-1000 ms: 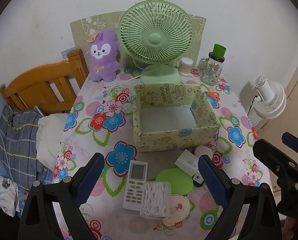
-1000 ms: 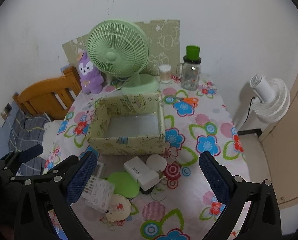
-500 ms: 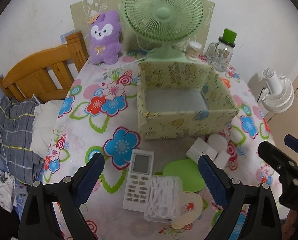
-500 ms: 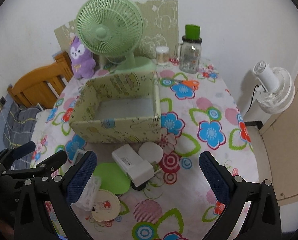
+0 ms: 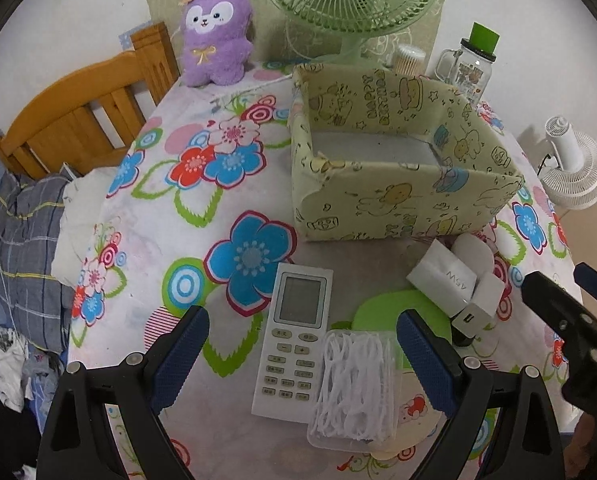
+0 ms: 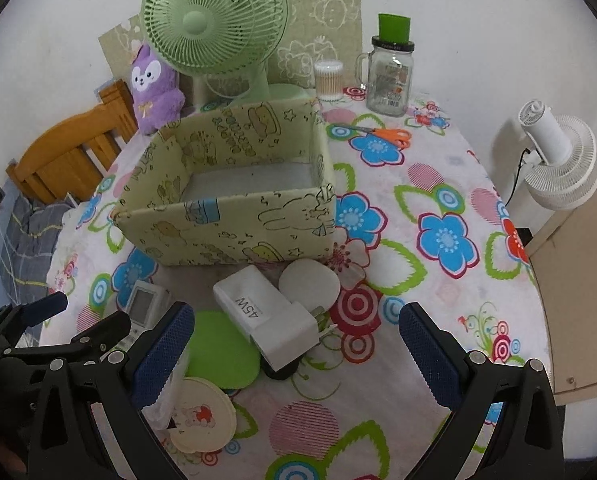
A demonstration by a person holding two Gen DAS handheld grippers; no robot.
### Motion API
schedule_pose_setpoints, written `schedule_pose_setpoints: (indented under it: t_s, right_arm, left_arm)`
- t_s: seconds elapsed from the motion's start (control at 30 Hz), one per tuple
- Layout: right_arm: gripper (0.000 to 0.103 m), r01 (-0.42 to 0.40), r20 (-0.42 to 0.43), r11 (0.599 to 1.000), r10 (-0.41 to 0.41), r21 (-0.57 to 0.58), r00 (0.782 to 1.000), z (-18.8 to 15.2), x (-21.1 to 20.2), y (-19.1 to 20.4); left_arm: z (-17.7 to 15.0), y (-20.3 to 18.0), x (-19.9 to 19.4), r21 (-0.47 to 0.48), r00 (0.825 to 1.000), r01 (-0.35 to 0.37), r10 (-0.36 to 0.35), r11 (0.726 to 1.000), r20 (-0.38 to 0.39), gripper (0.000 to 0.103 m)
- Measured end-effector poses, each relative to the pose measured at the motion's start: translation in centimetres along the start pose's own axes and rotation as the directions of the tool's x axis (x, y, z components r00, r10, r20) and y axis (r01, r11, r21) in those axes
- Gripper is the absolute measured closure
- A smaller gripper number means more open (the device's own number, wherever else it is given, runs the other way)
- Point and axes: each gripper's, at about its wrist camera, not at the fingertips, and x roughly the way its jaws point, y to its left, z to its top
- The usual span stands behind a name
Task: Organize rigid objects
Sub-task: 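Grasp the clear floss-pick box with the left tool while the right tool grasps the small white charger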
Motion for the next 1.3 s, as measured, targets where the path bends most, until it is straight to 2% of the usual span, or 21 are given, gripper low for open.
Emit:
schedule_pose_setpoints:
  t_s: [0.43,0.57,0.73,0.97,1.03,1.1,1.3]
  right_arm:
    - [0.002,0.023,-0.040,0.999,-0.024,-0.025,0.999,-1.6,3.1,-0.8]
    - [0.002,0.013,-0.051,1.000,-0.014,-0.022,0.999,-1.9,3.7,-0.9]
    - [0.002,-0.001,-0.063,0.999,-0.002,-0.042,0.998,-2.2,4.6,-0.8]
    - [0.002,-0.020,-0.079,0.997,0.014,-0.068,0.997,-2.0,5.7,-0.7]
    - [0.002,-0.024,-0.084,0.997,0.018,-0.070,0.996,-1.9,6.0,-0.7]
    - [0.002,-0.028,-0.088,0.997,0.022,-0.075,0.996,-1.8,6.4,-0.7]
    - [0.012,-0.070,-0.095,0.994,0.062,-0.080,0.993,-1.5,7.1,-0.6]
  left_arm:
    - [-2.2,-2.1,2.8,0.057,0.998,0.025,-0.022,0.998,-0.053,0.007]
    - [-2.9,-2.5,3.2,0.041,0.997,0.034,-0.031,0.999,-0.075,0.008]
    - [-3.8,-3.3,3.5,0.055,0.996,0.011,-0.006,0.998,-0.088,0.025]
    - [-4.1,-3.8,3.3,0.040,0.996,-0.021,0.024,0.999,-0.081,0.027]
    - [-4.1,-4.2,3.0,0.037,0.997,-0.011,0.013,0.999,-0.075,0.038]
    - [-3.9,-4.7,2.8,0.046,0.997,-0.021,0.024,0.999,-0.069,0.038]
    - [-3.4,-5.5,3.0,0.050,0.998,-0.007,0.010,0.999,-0.063,0.038]
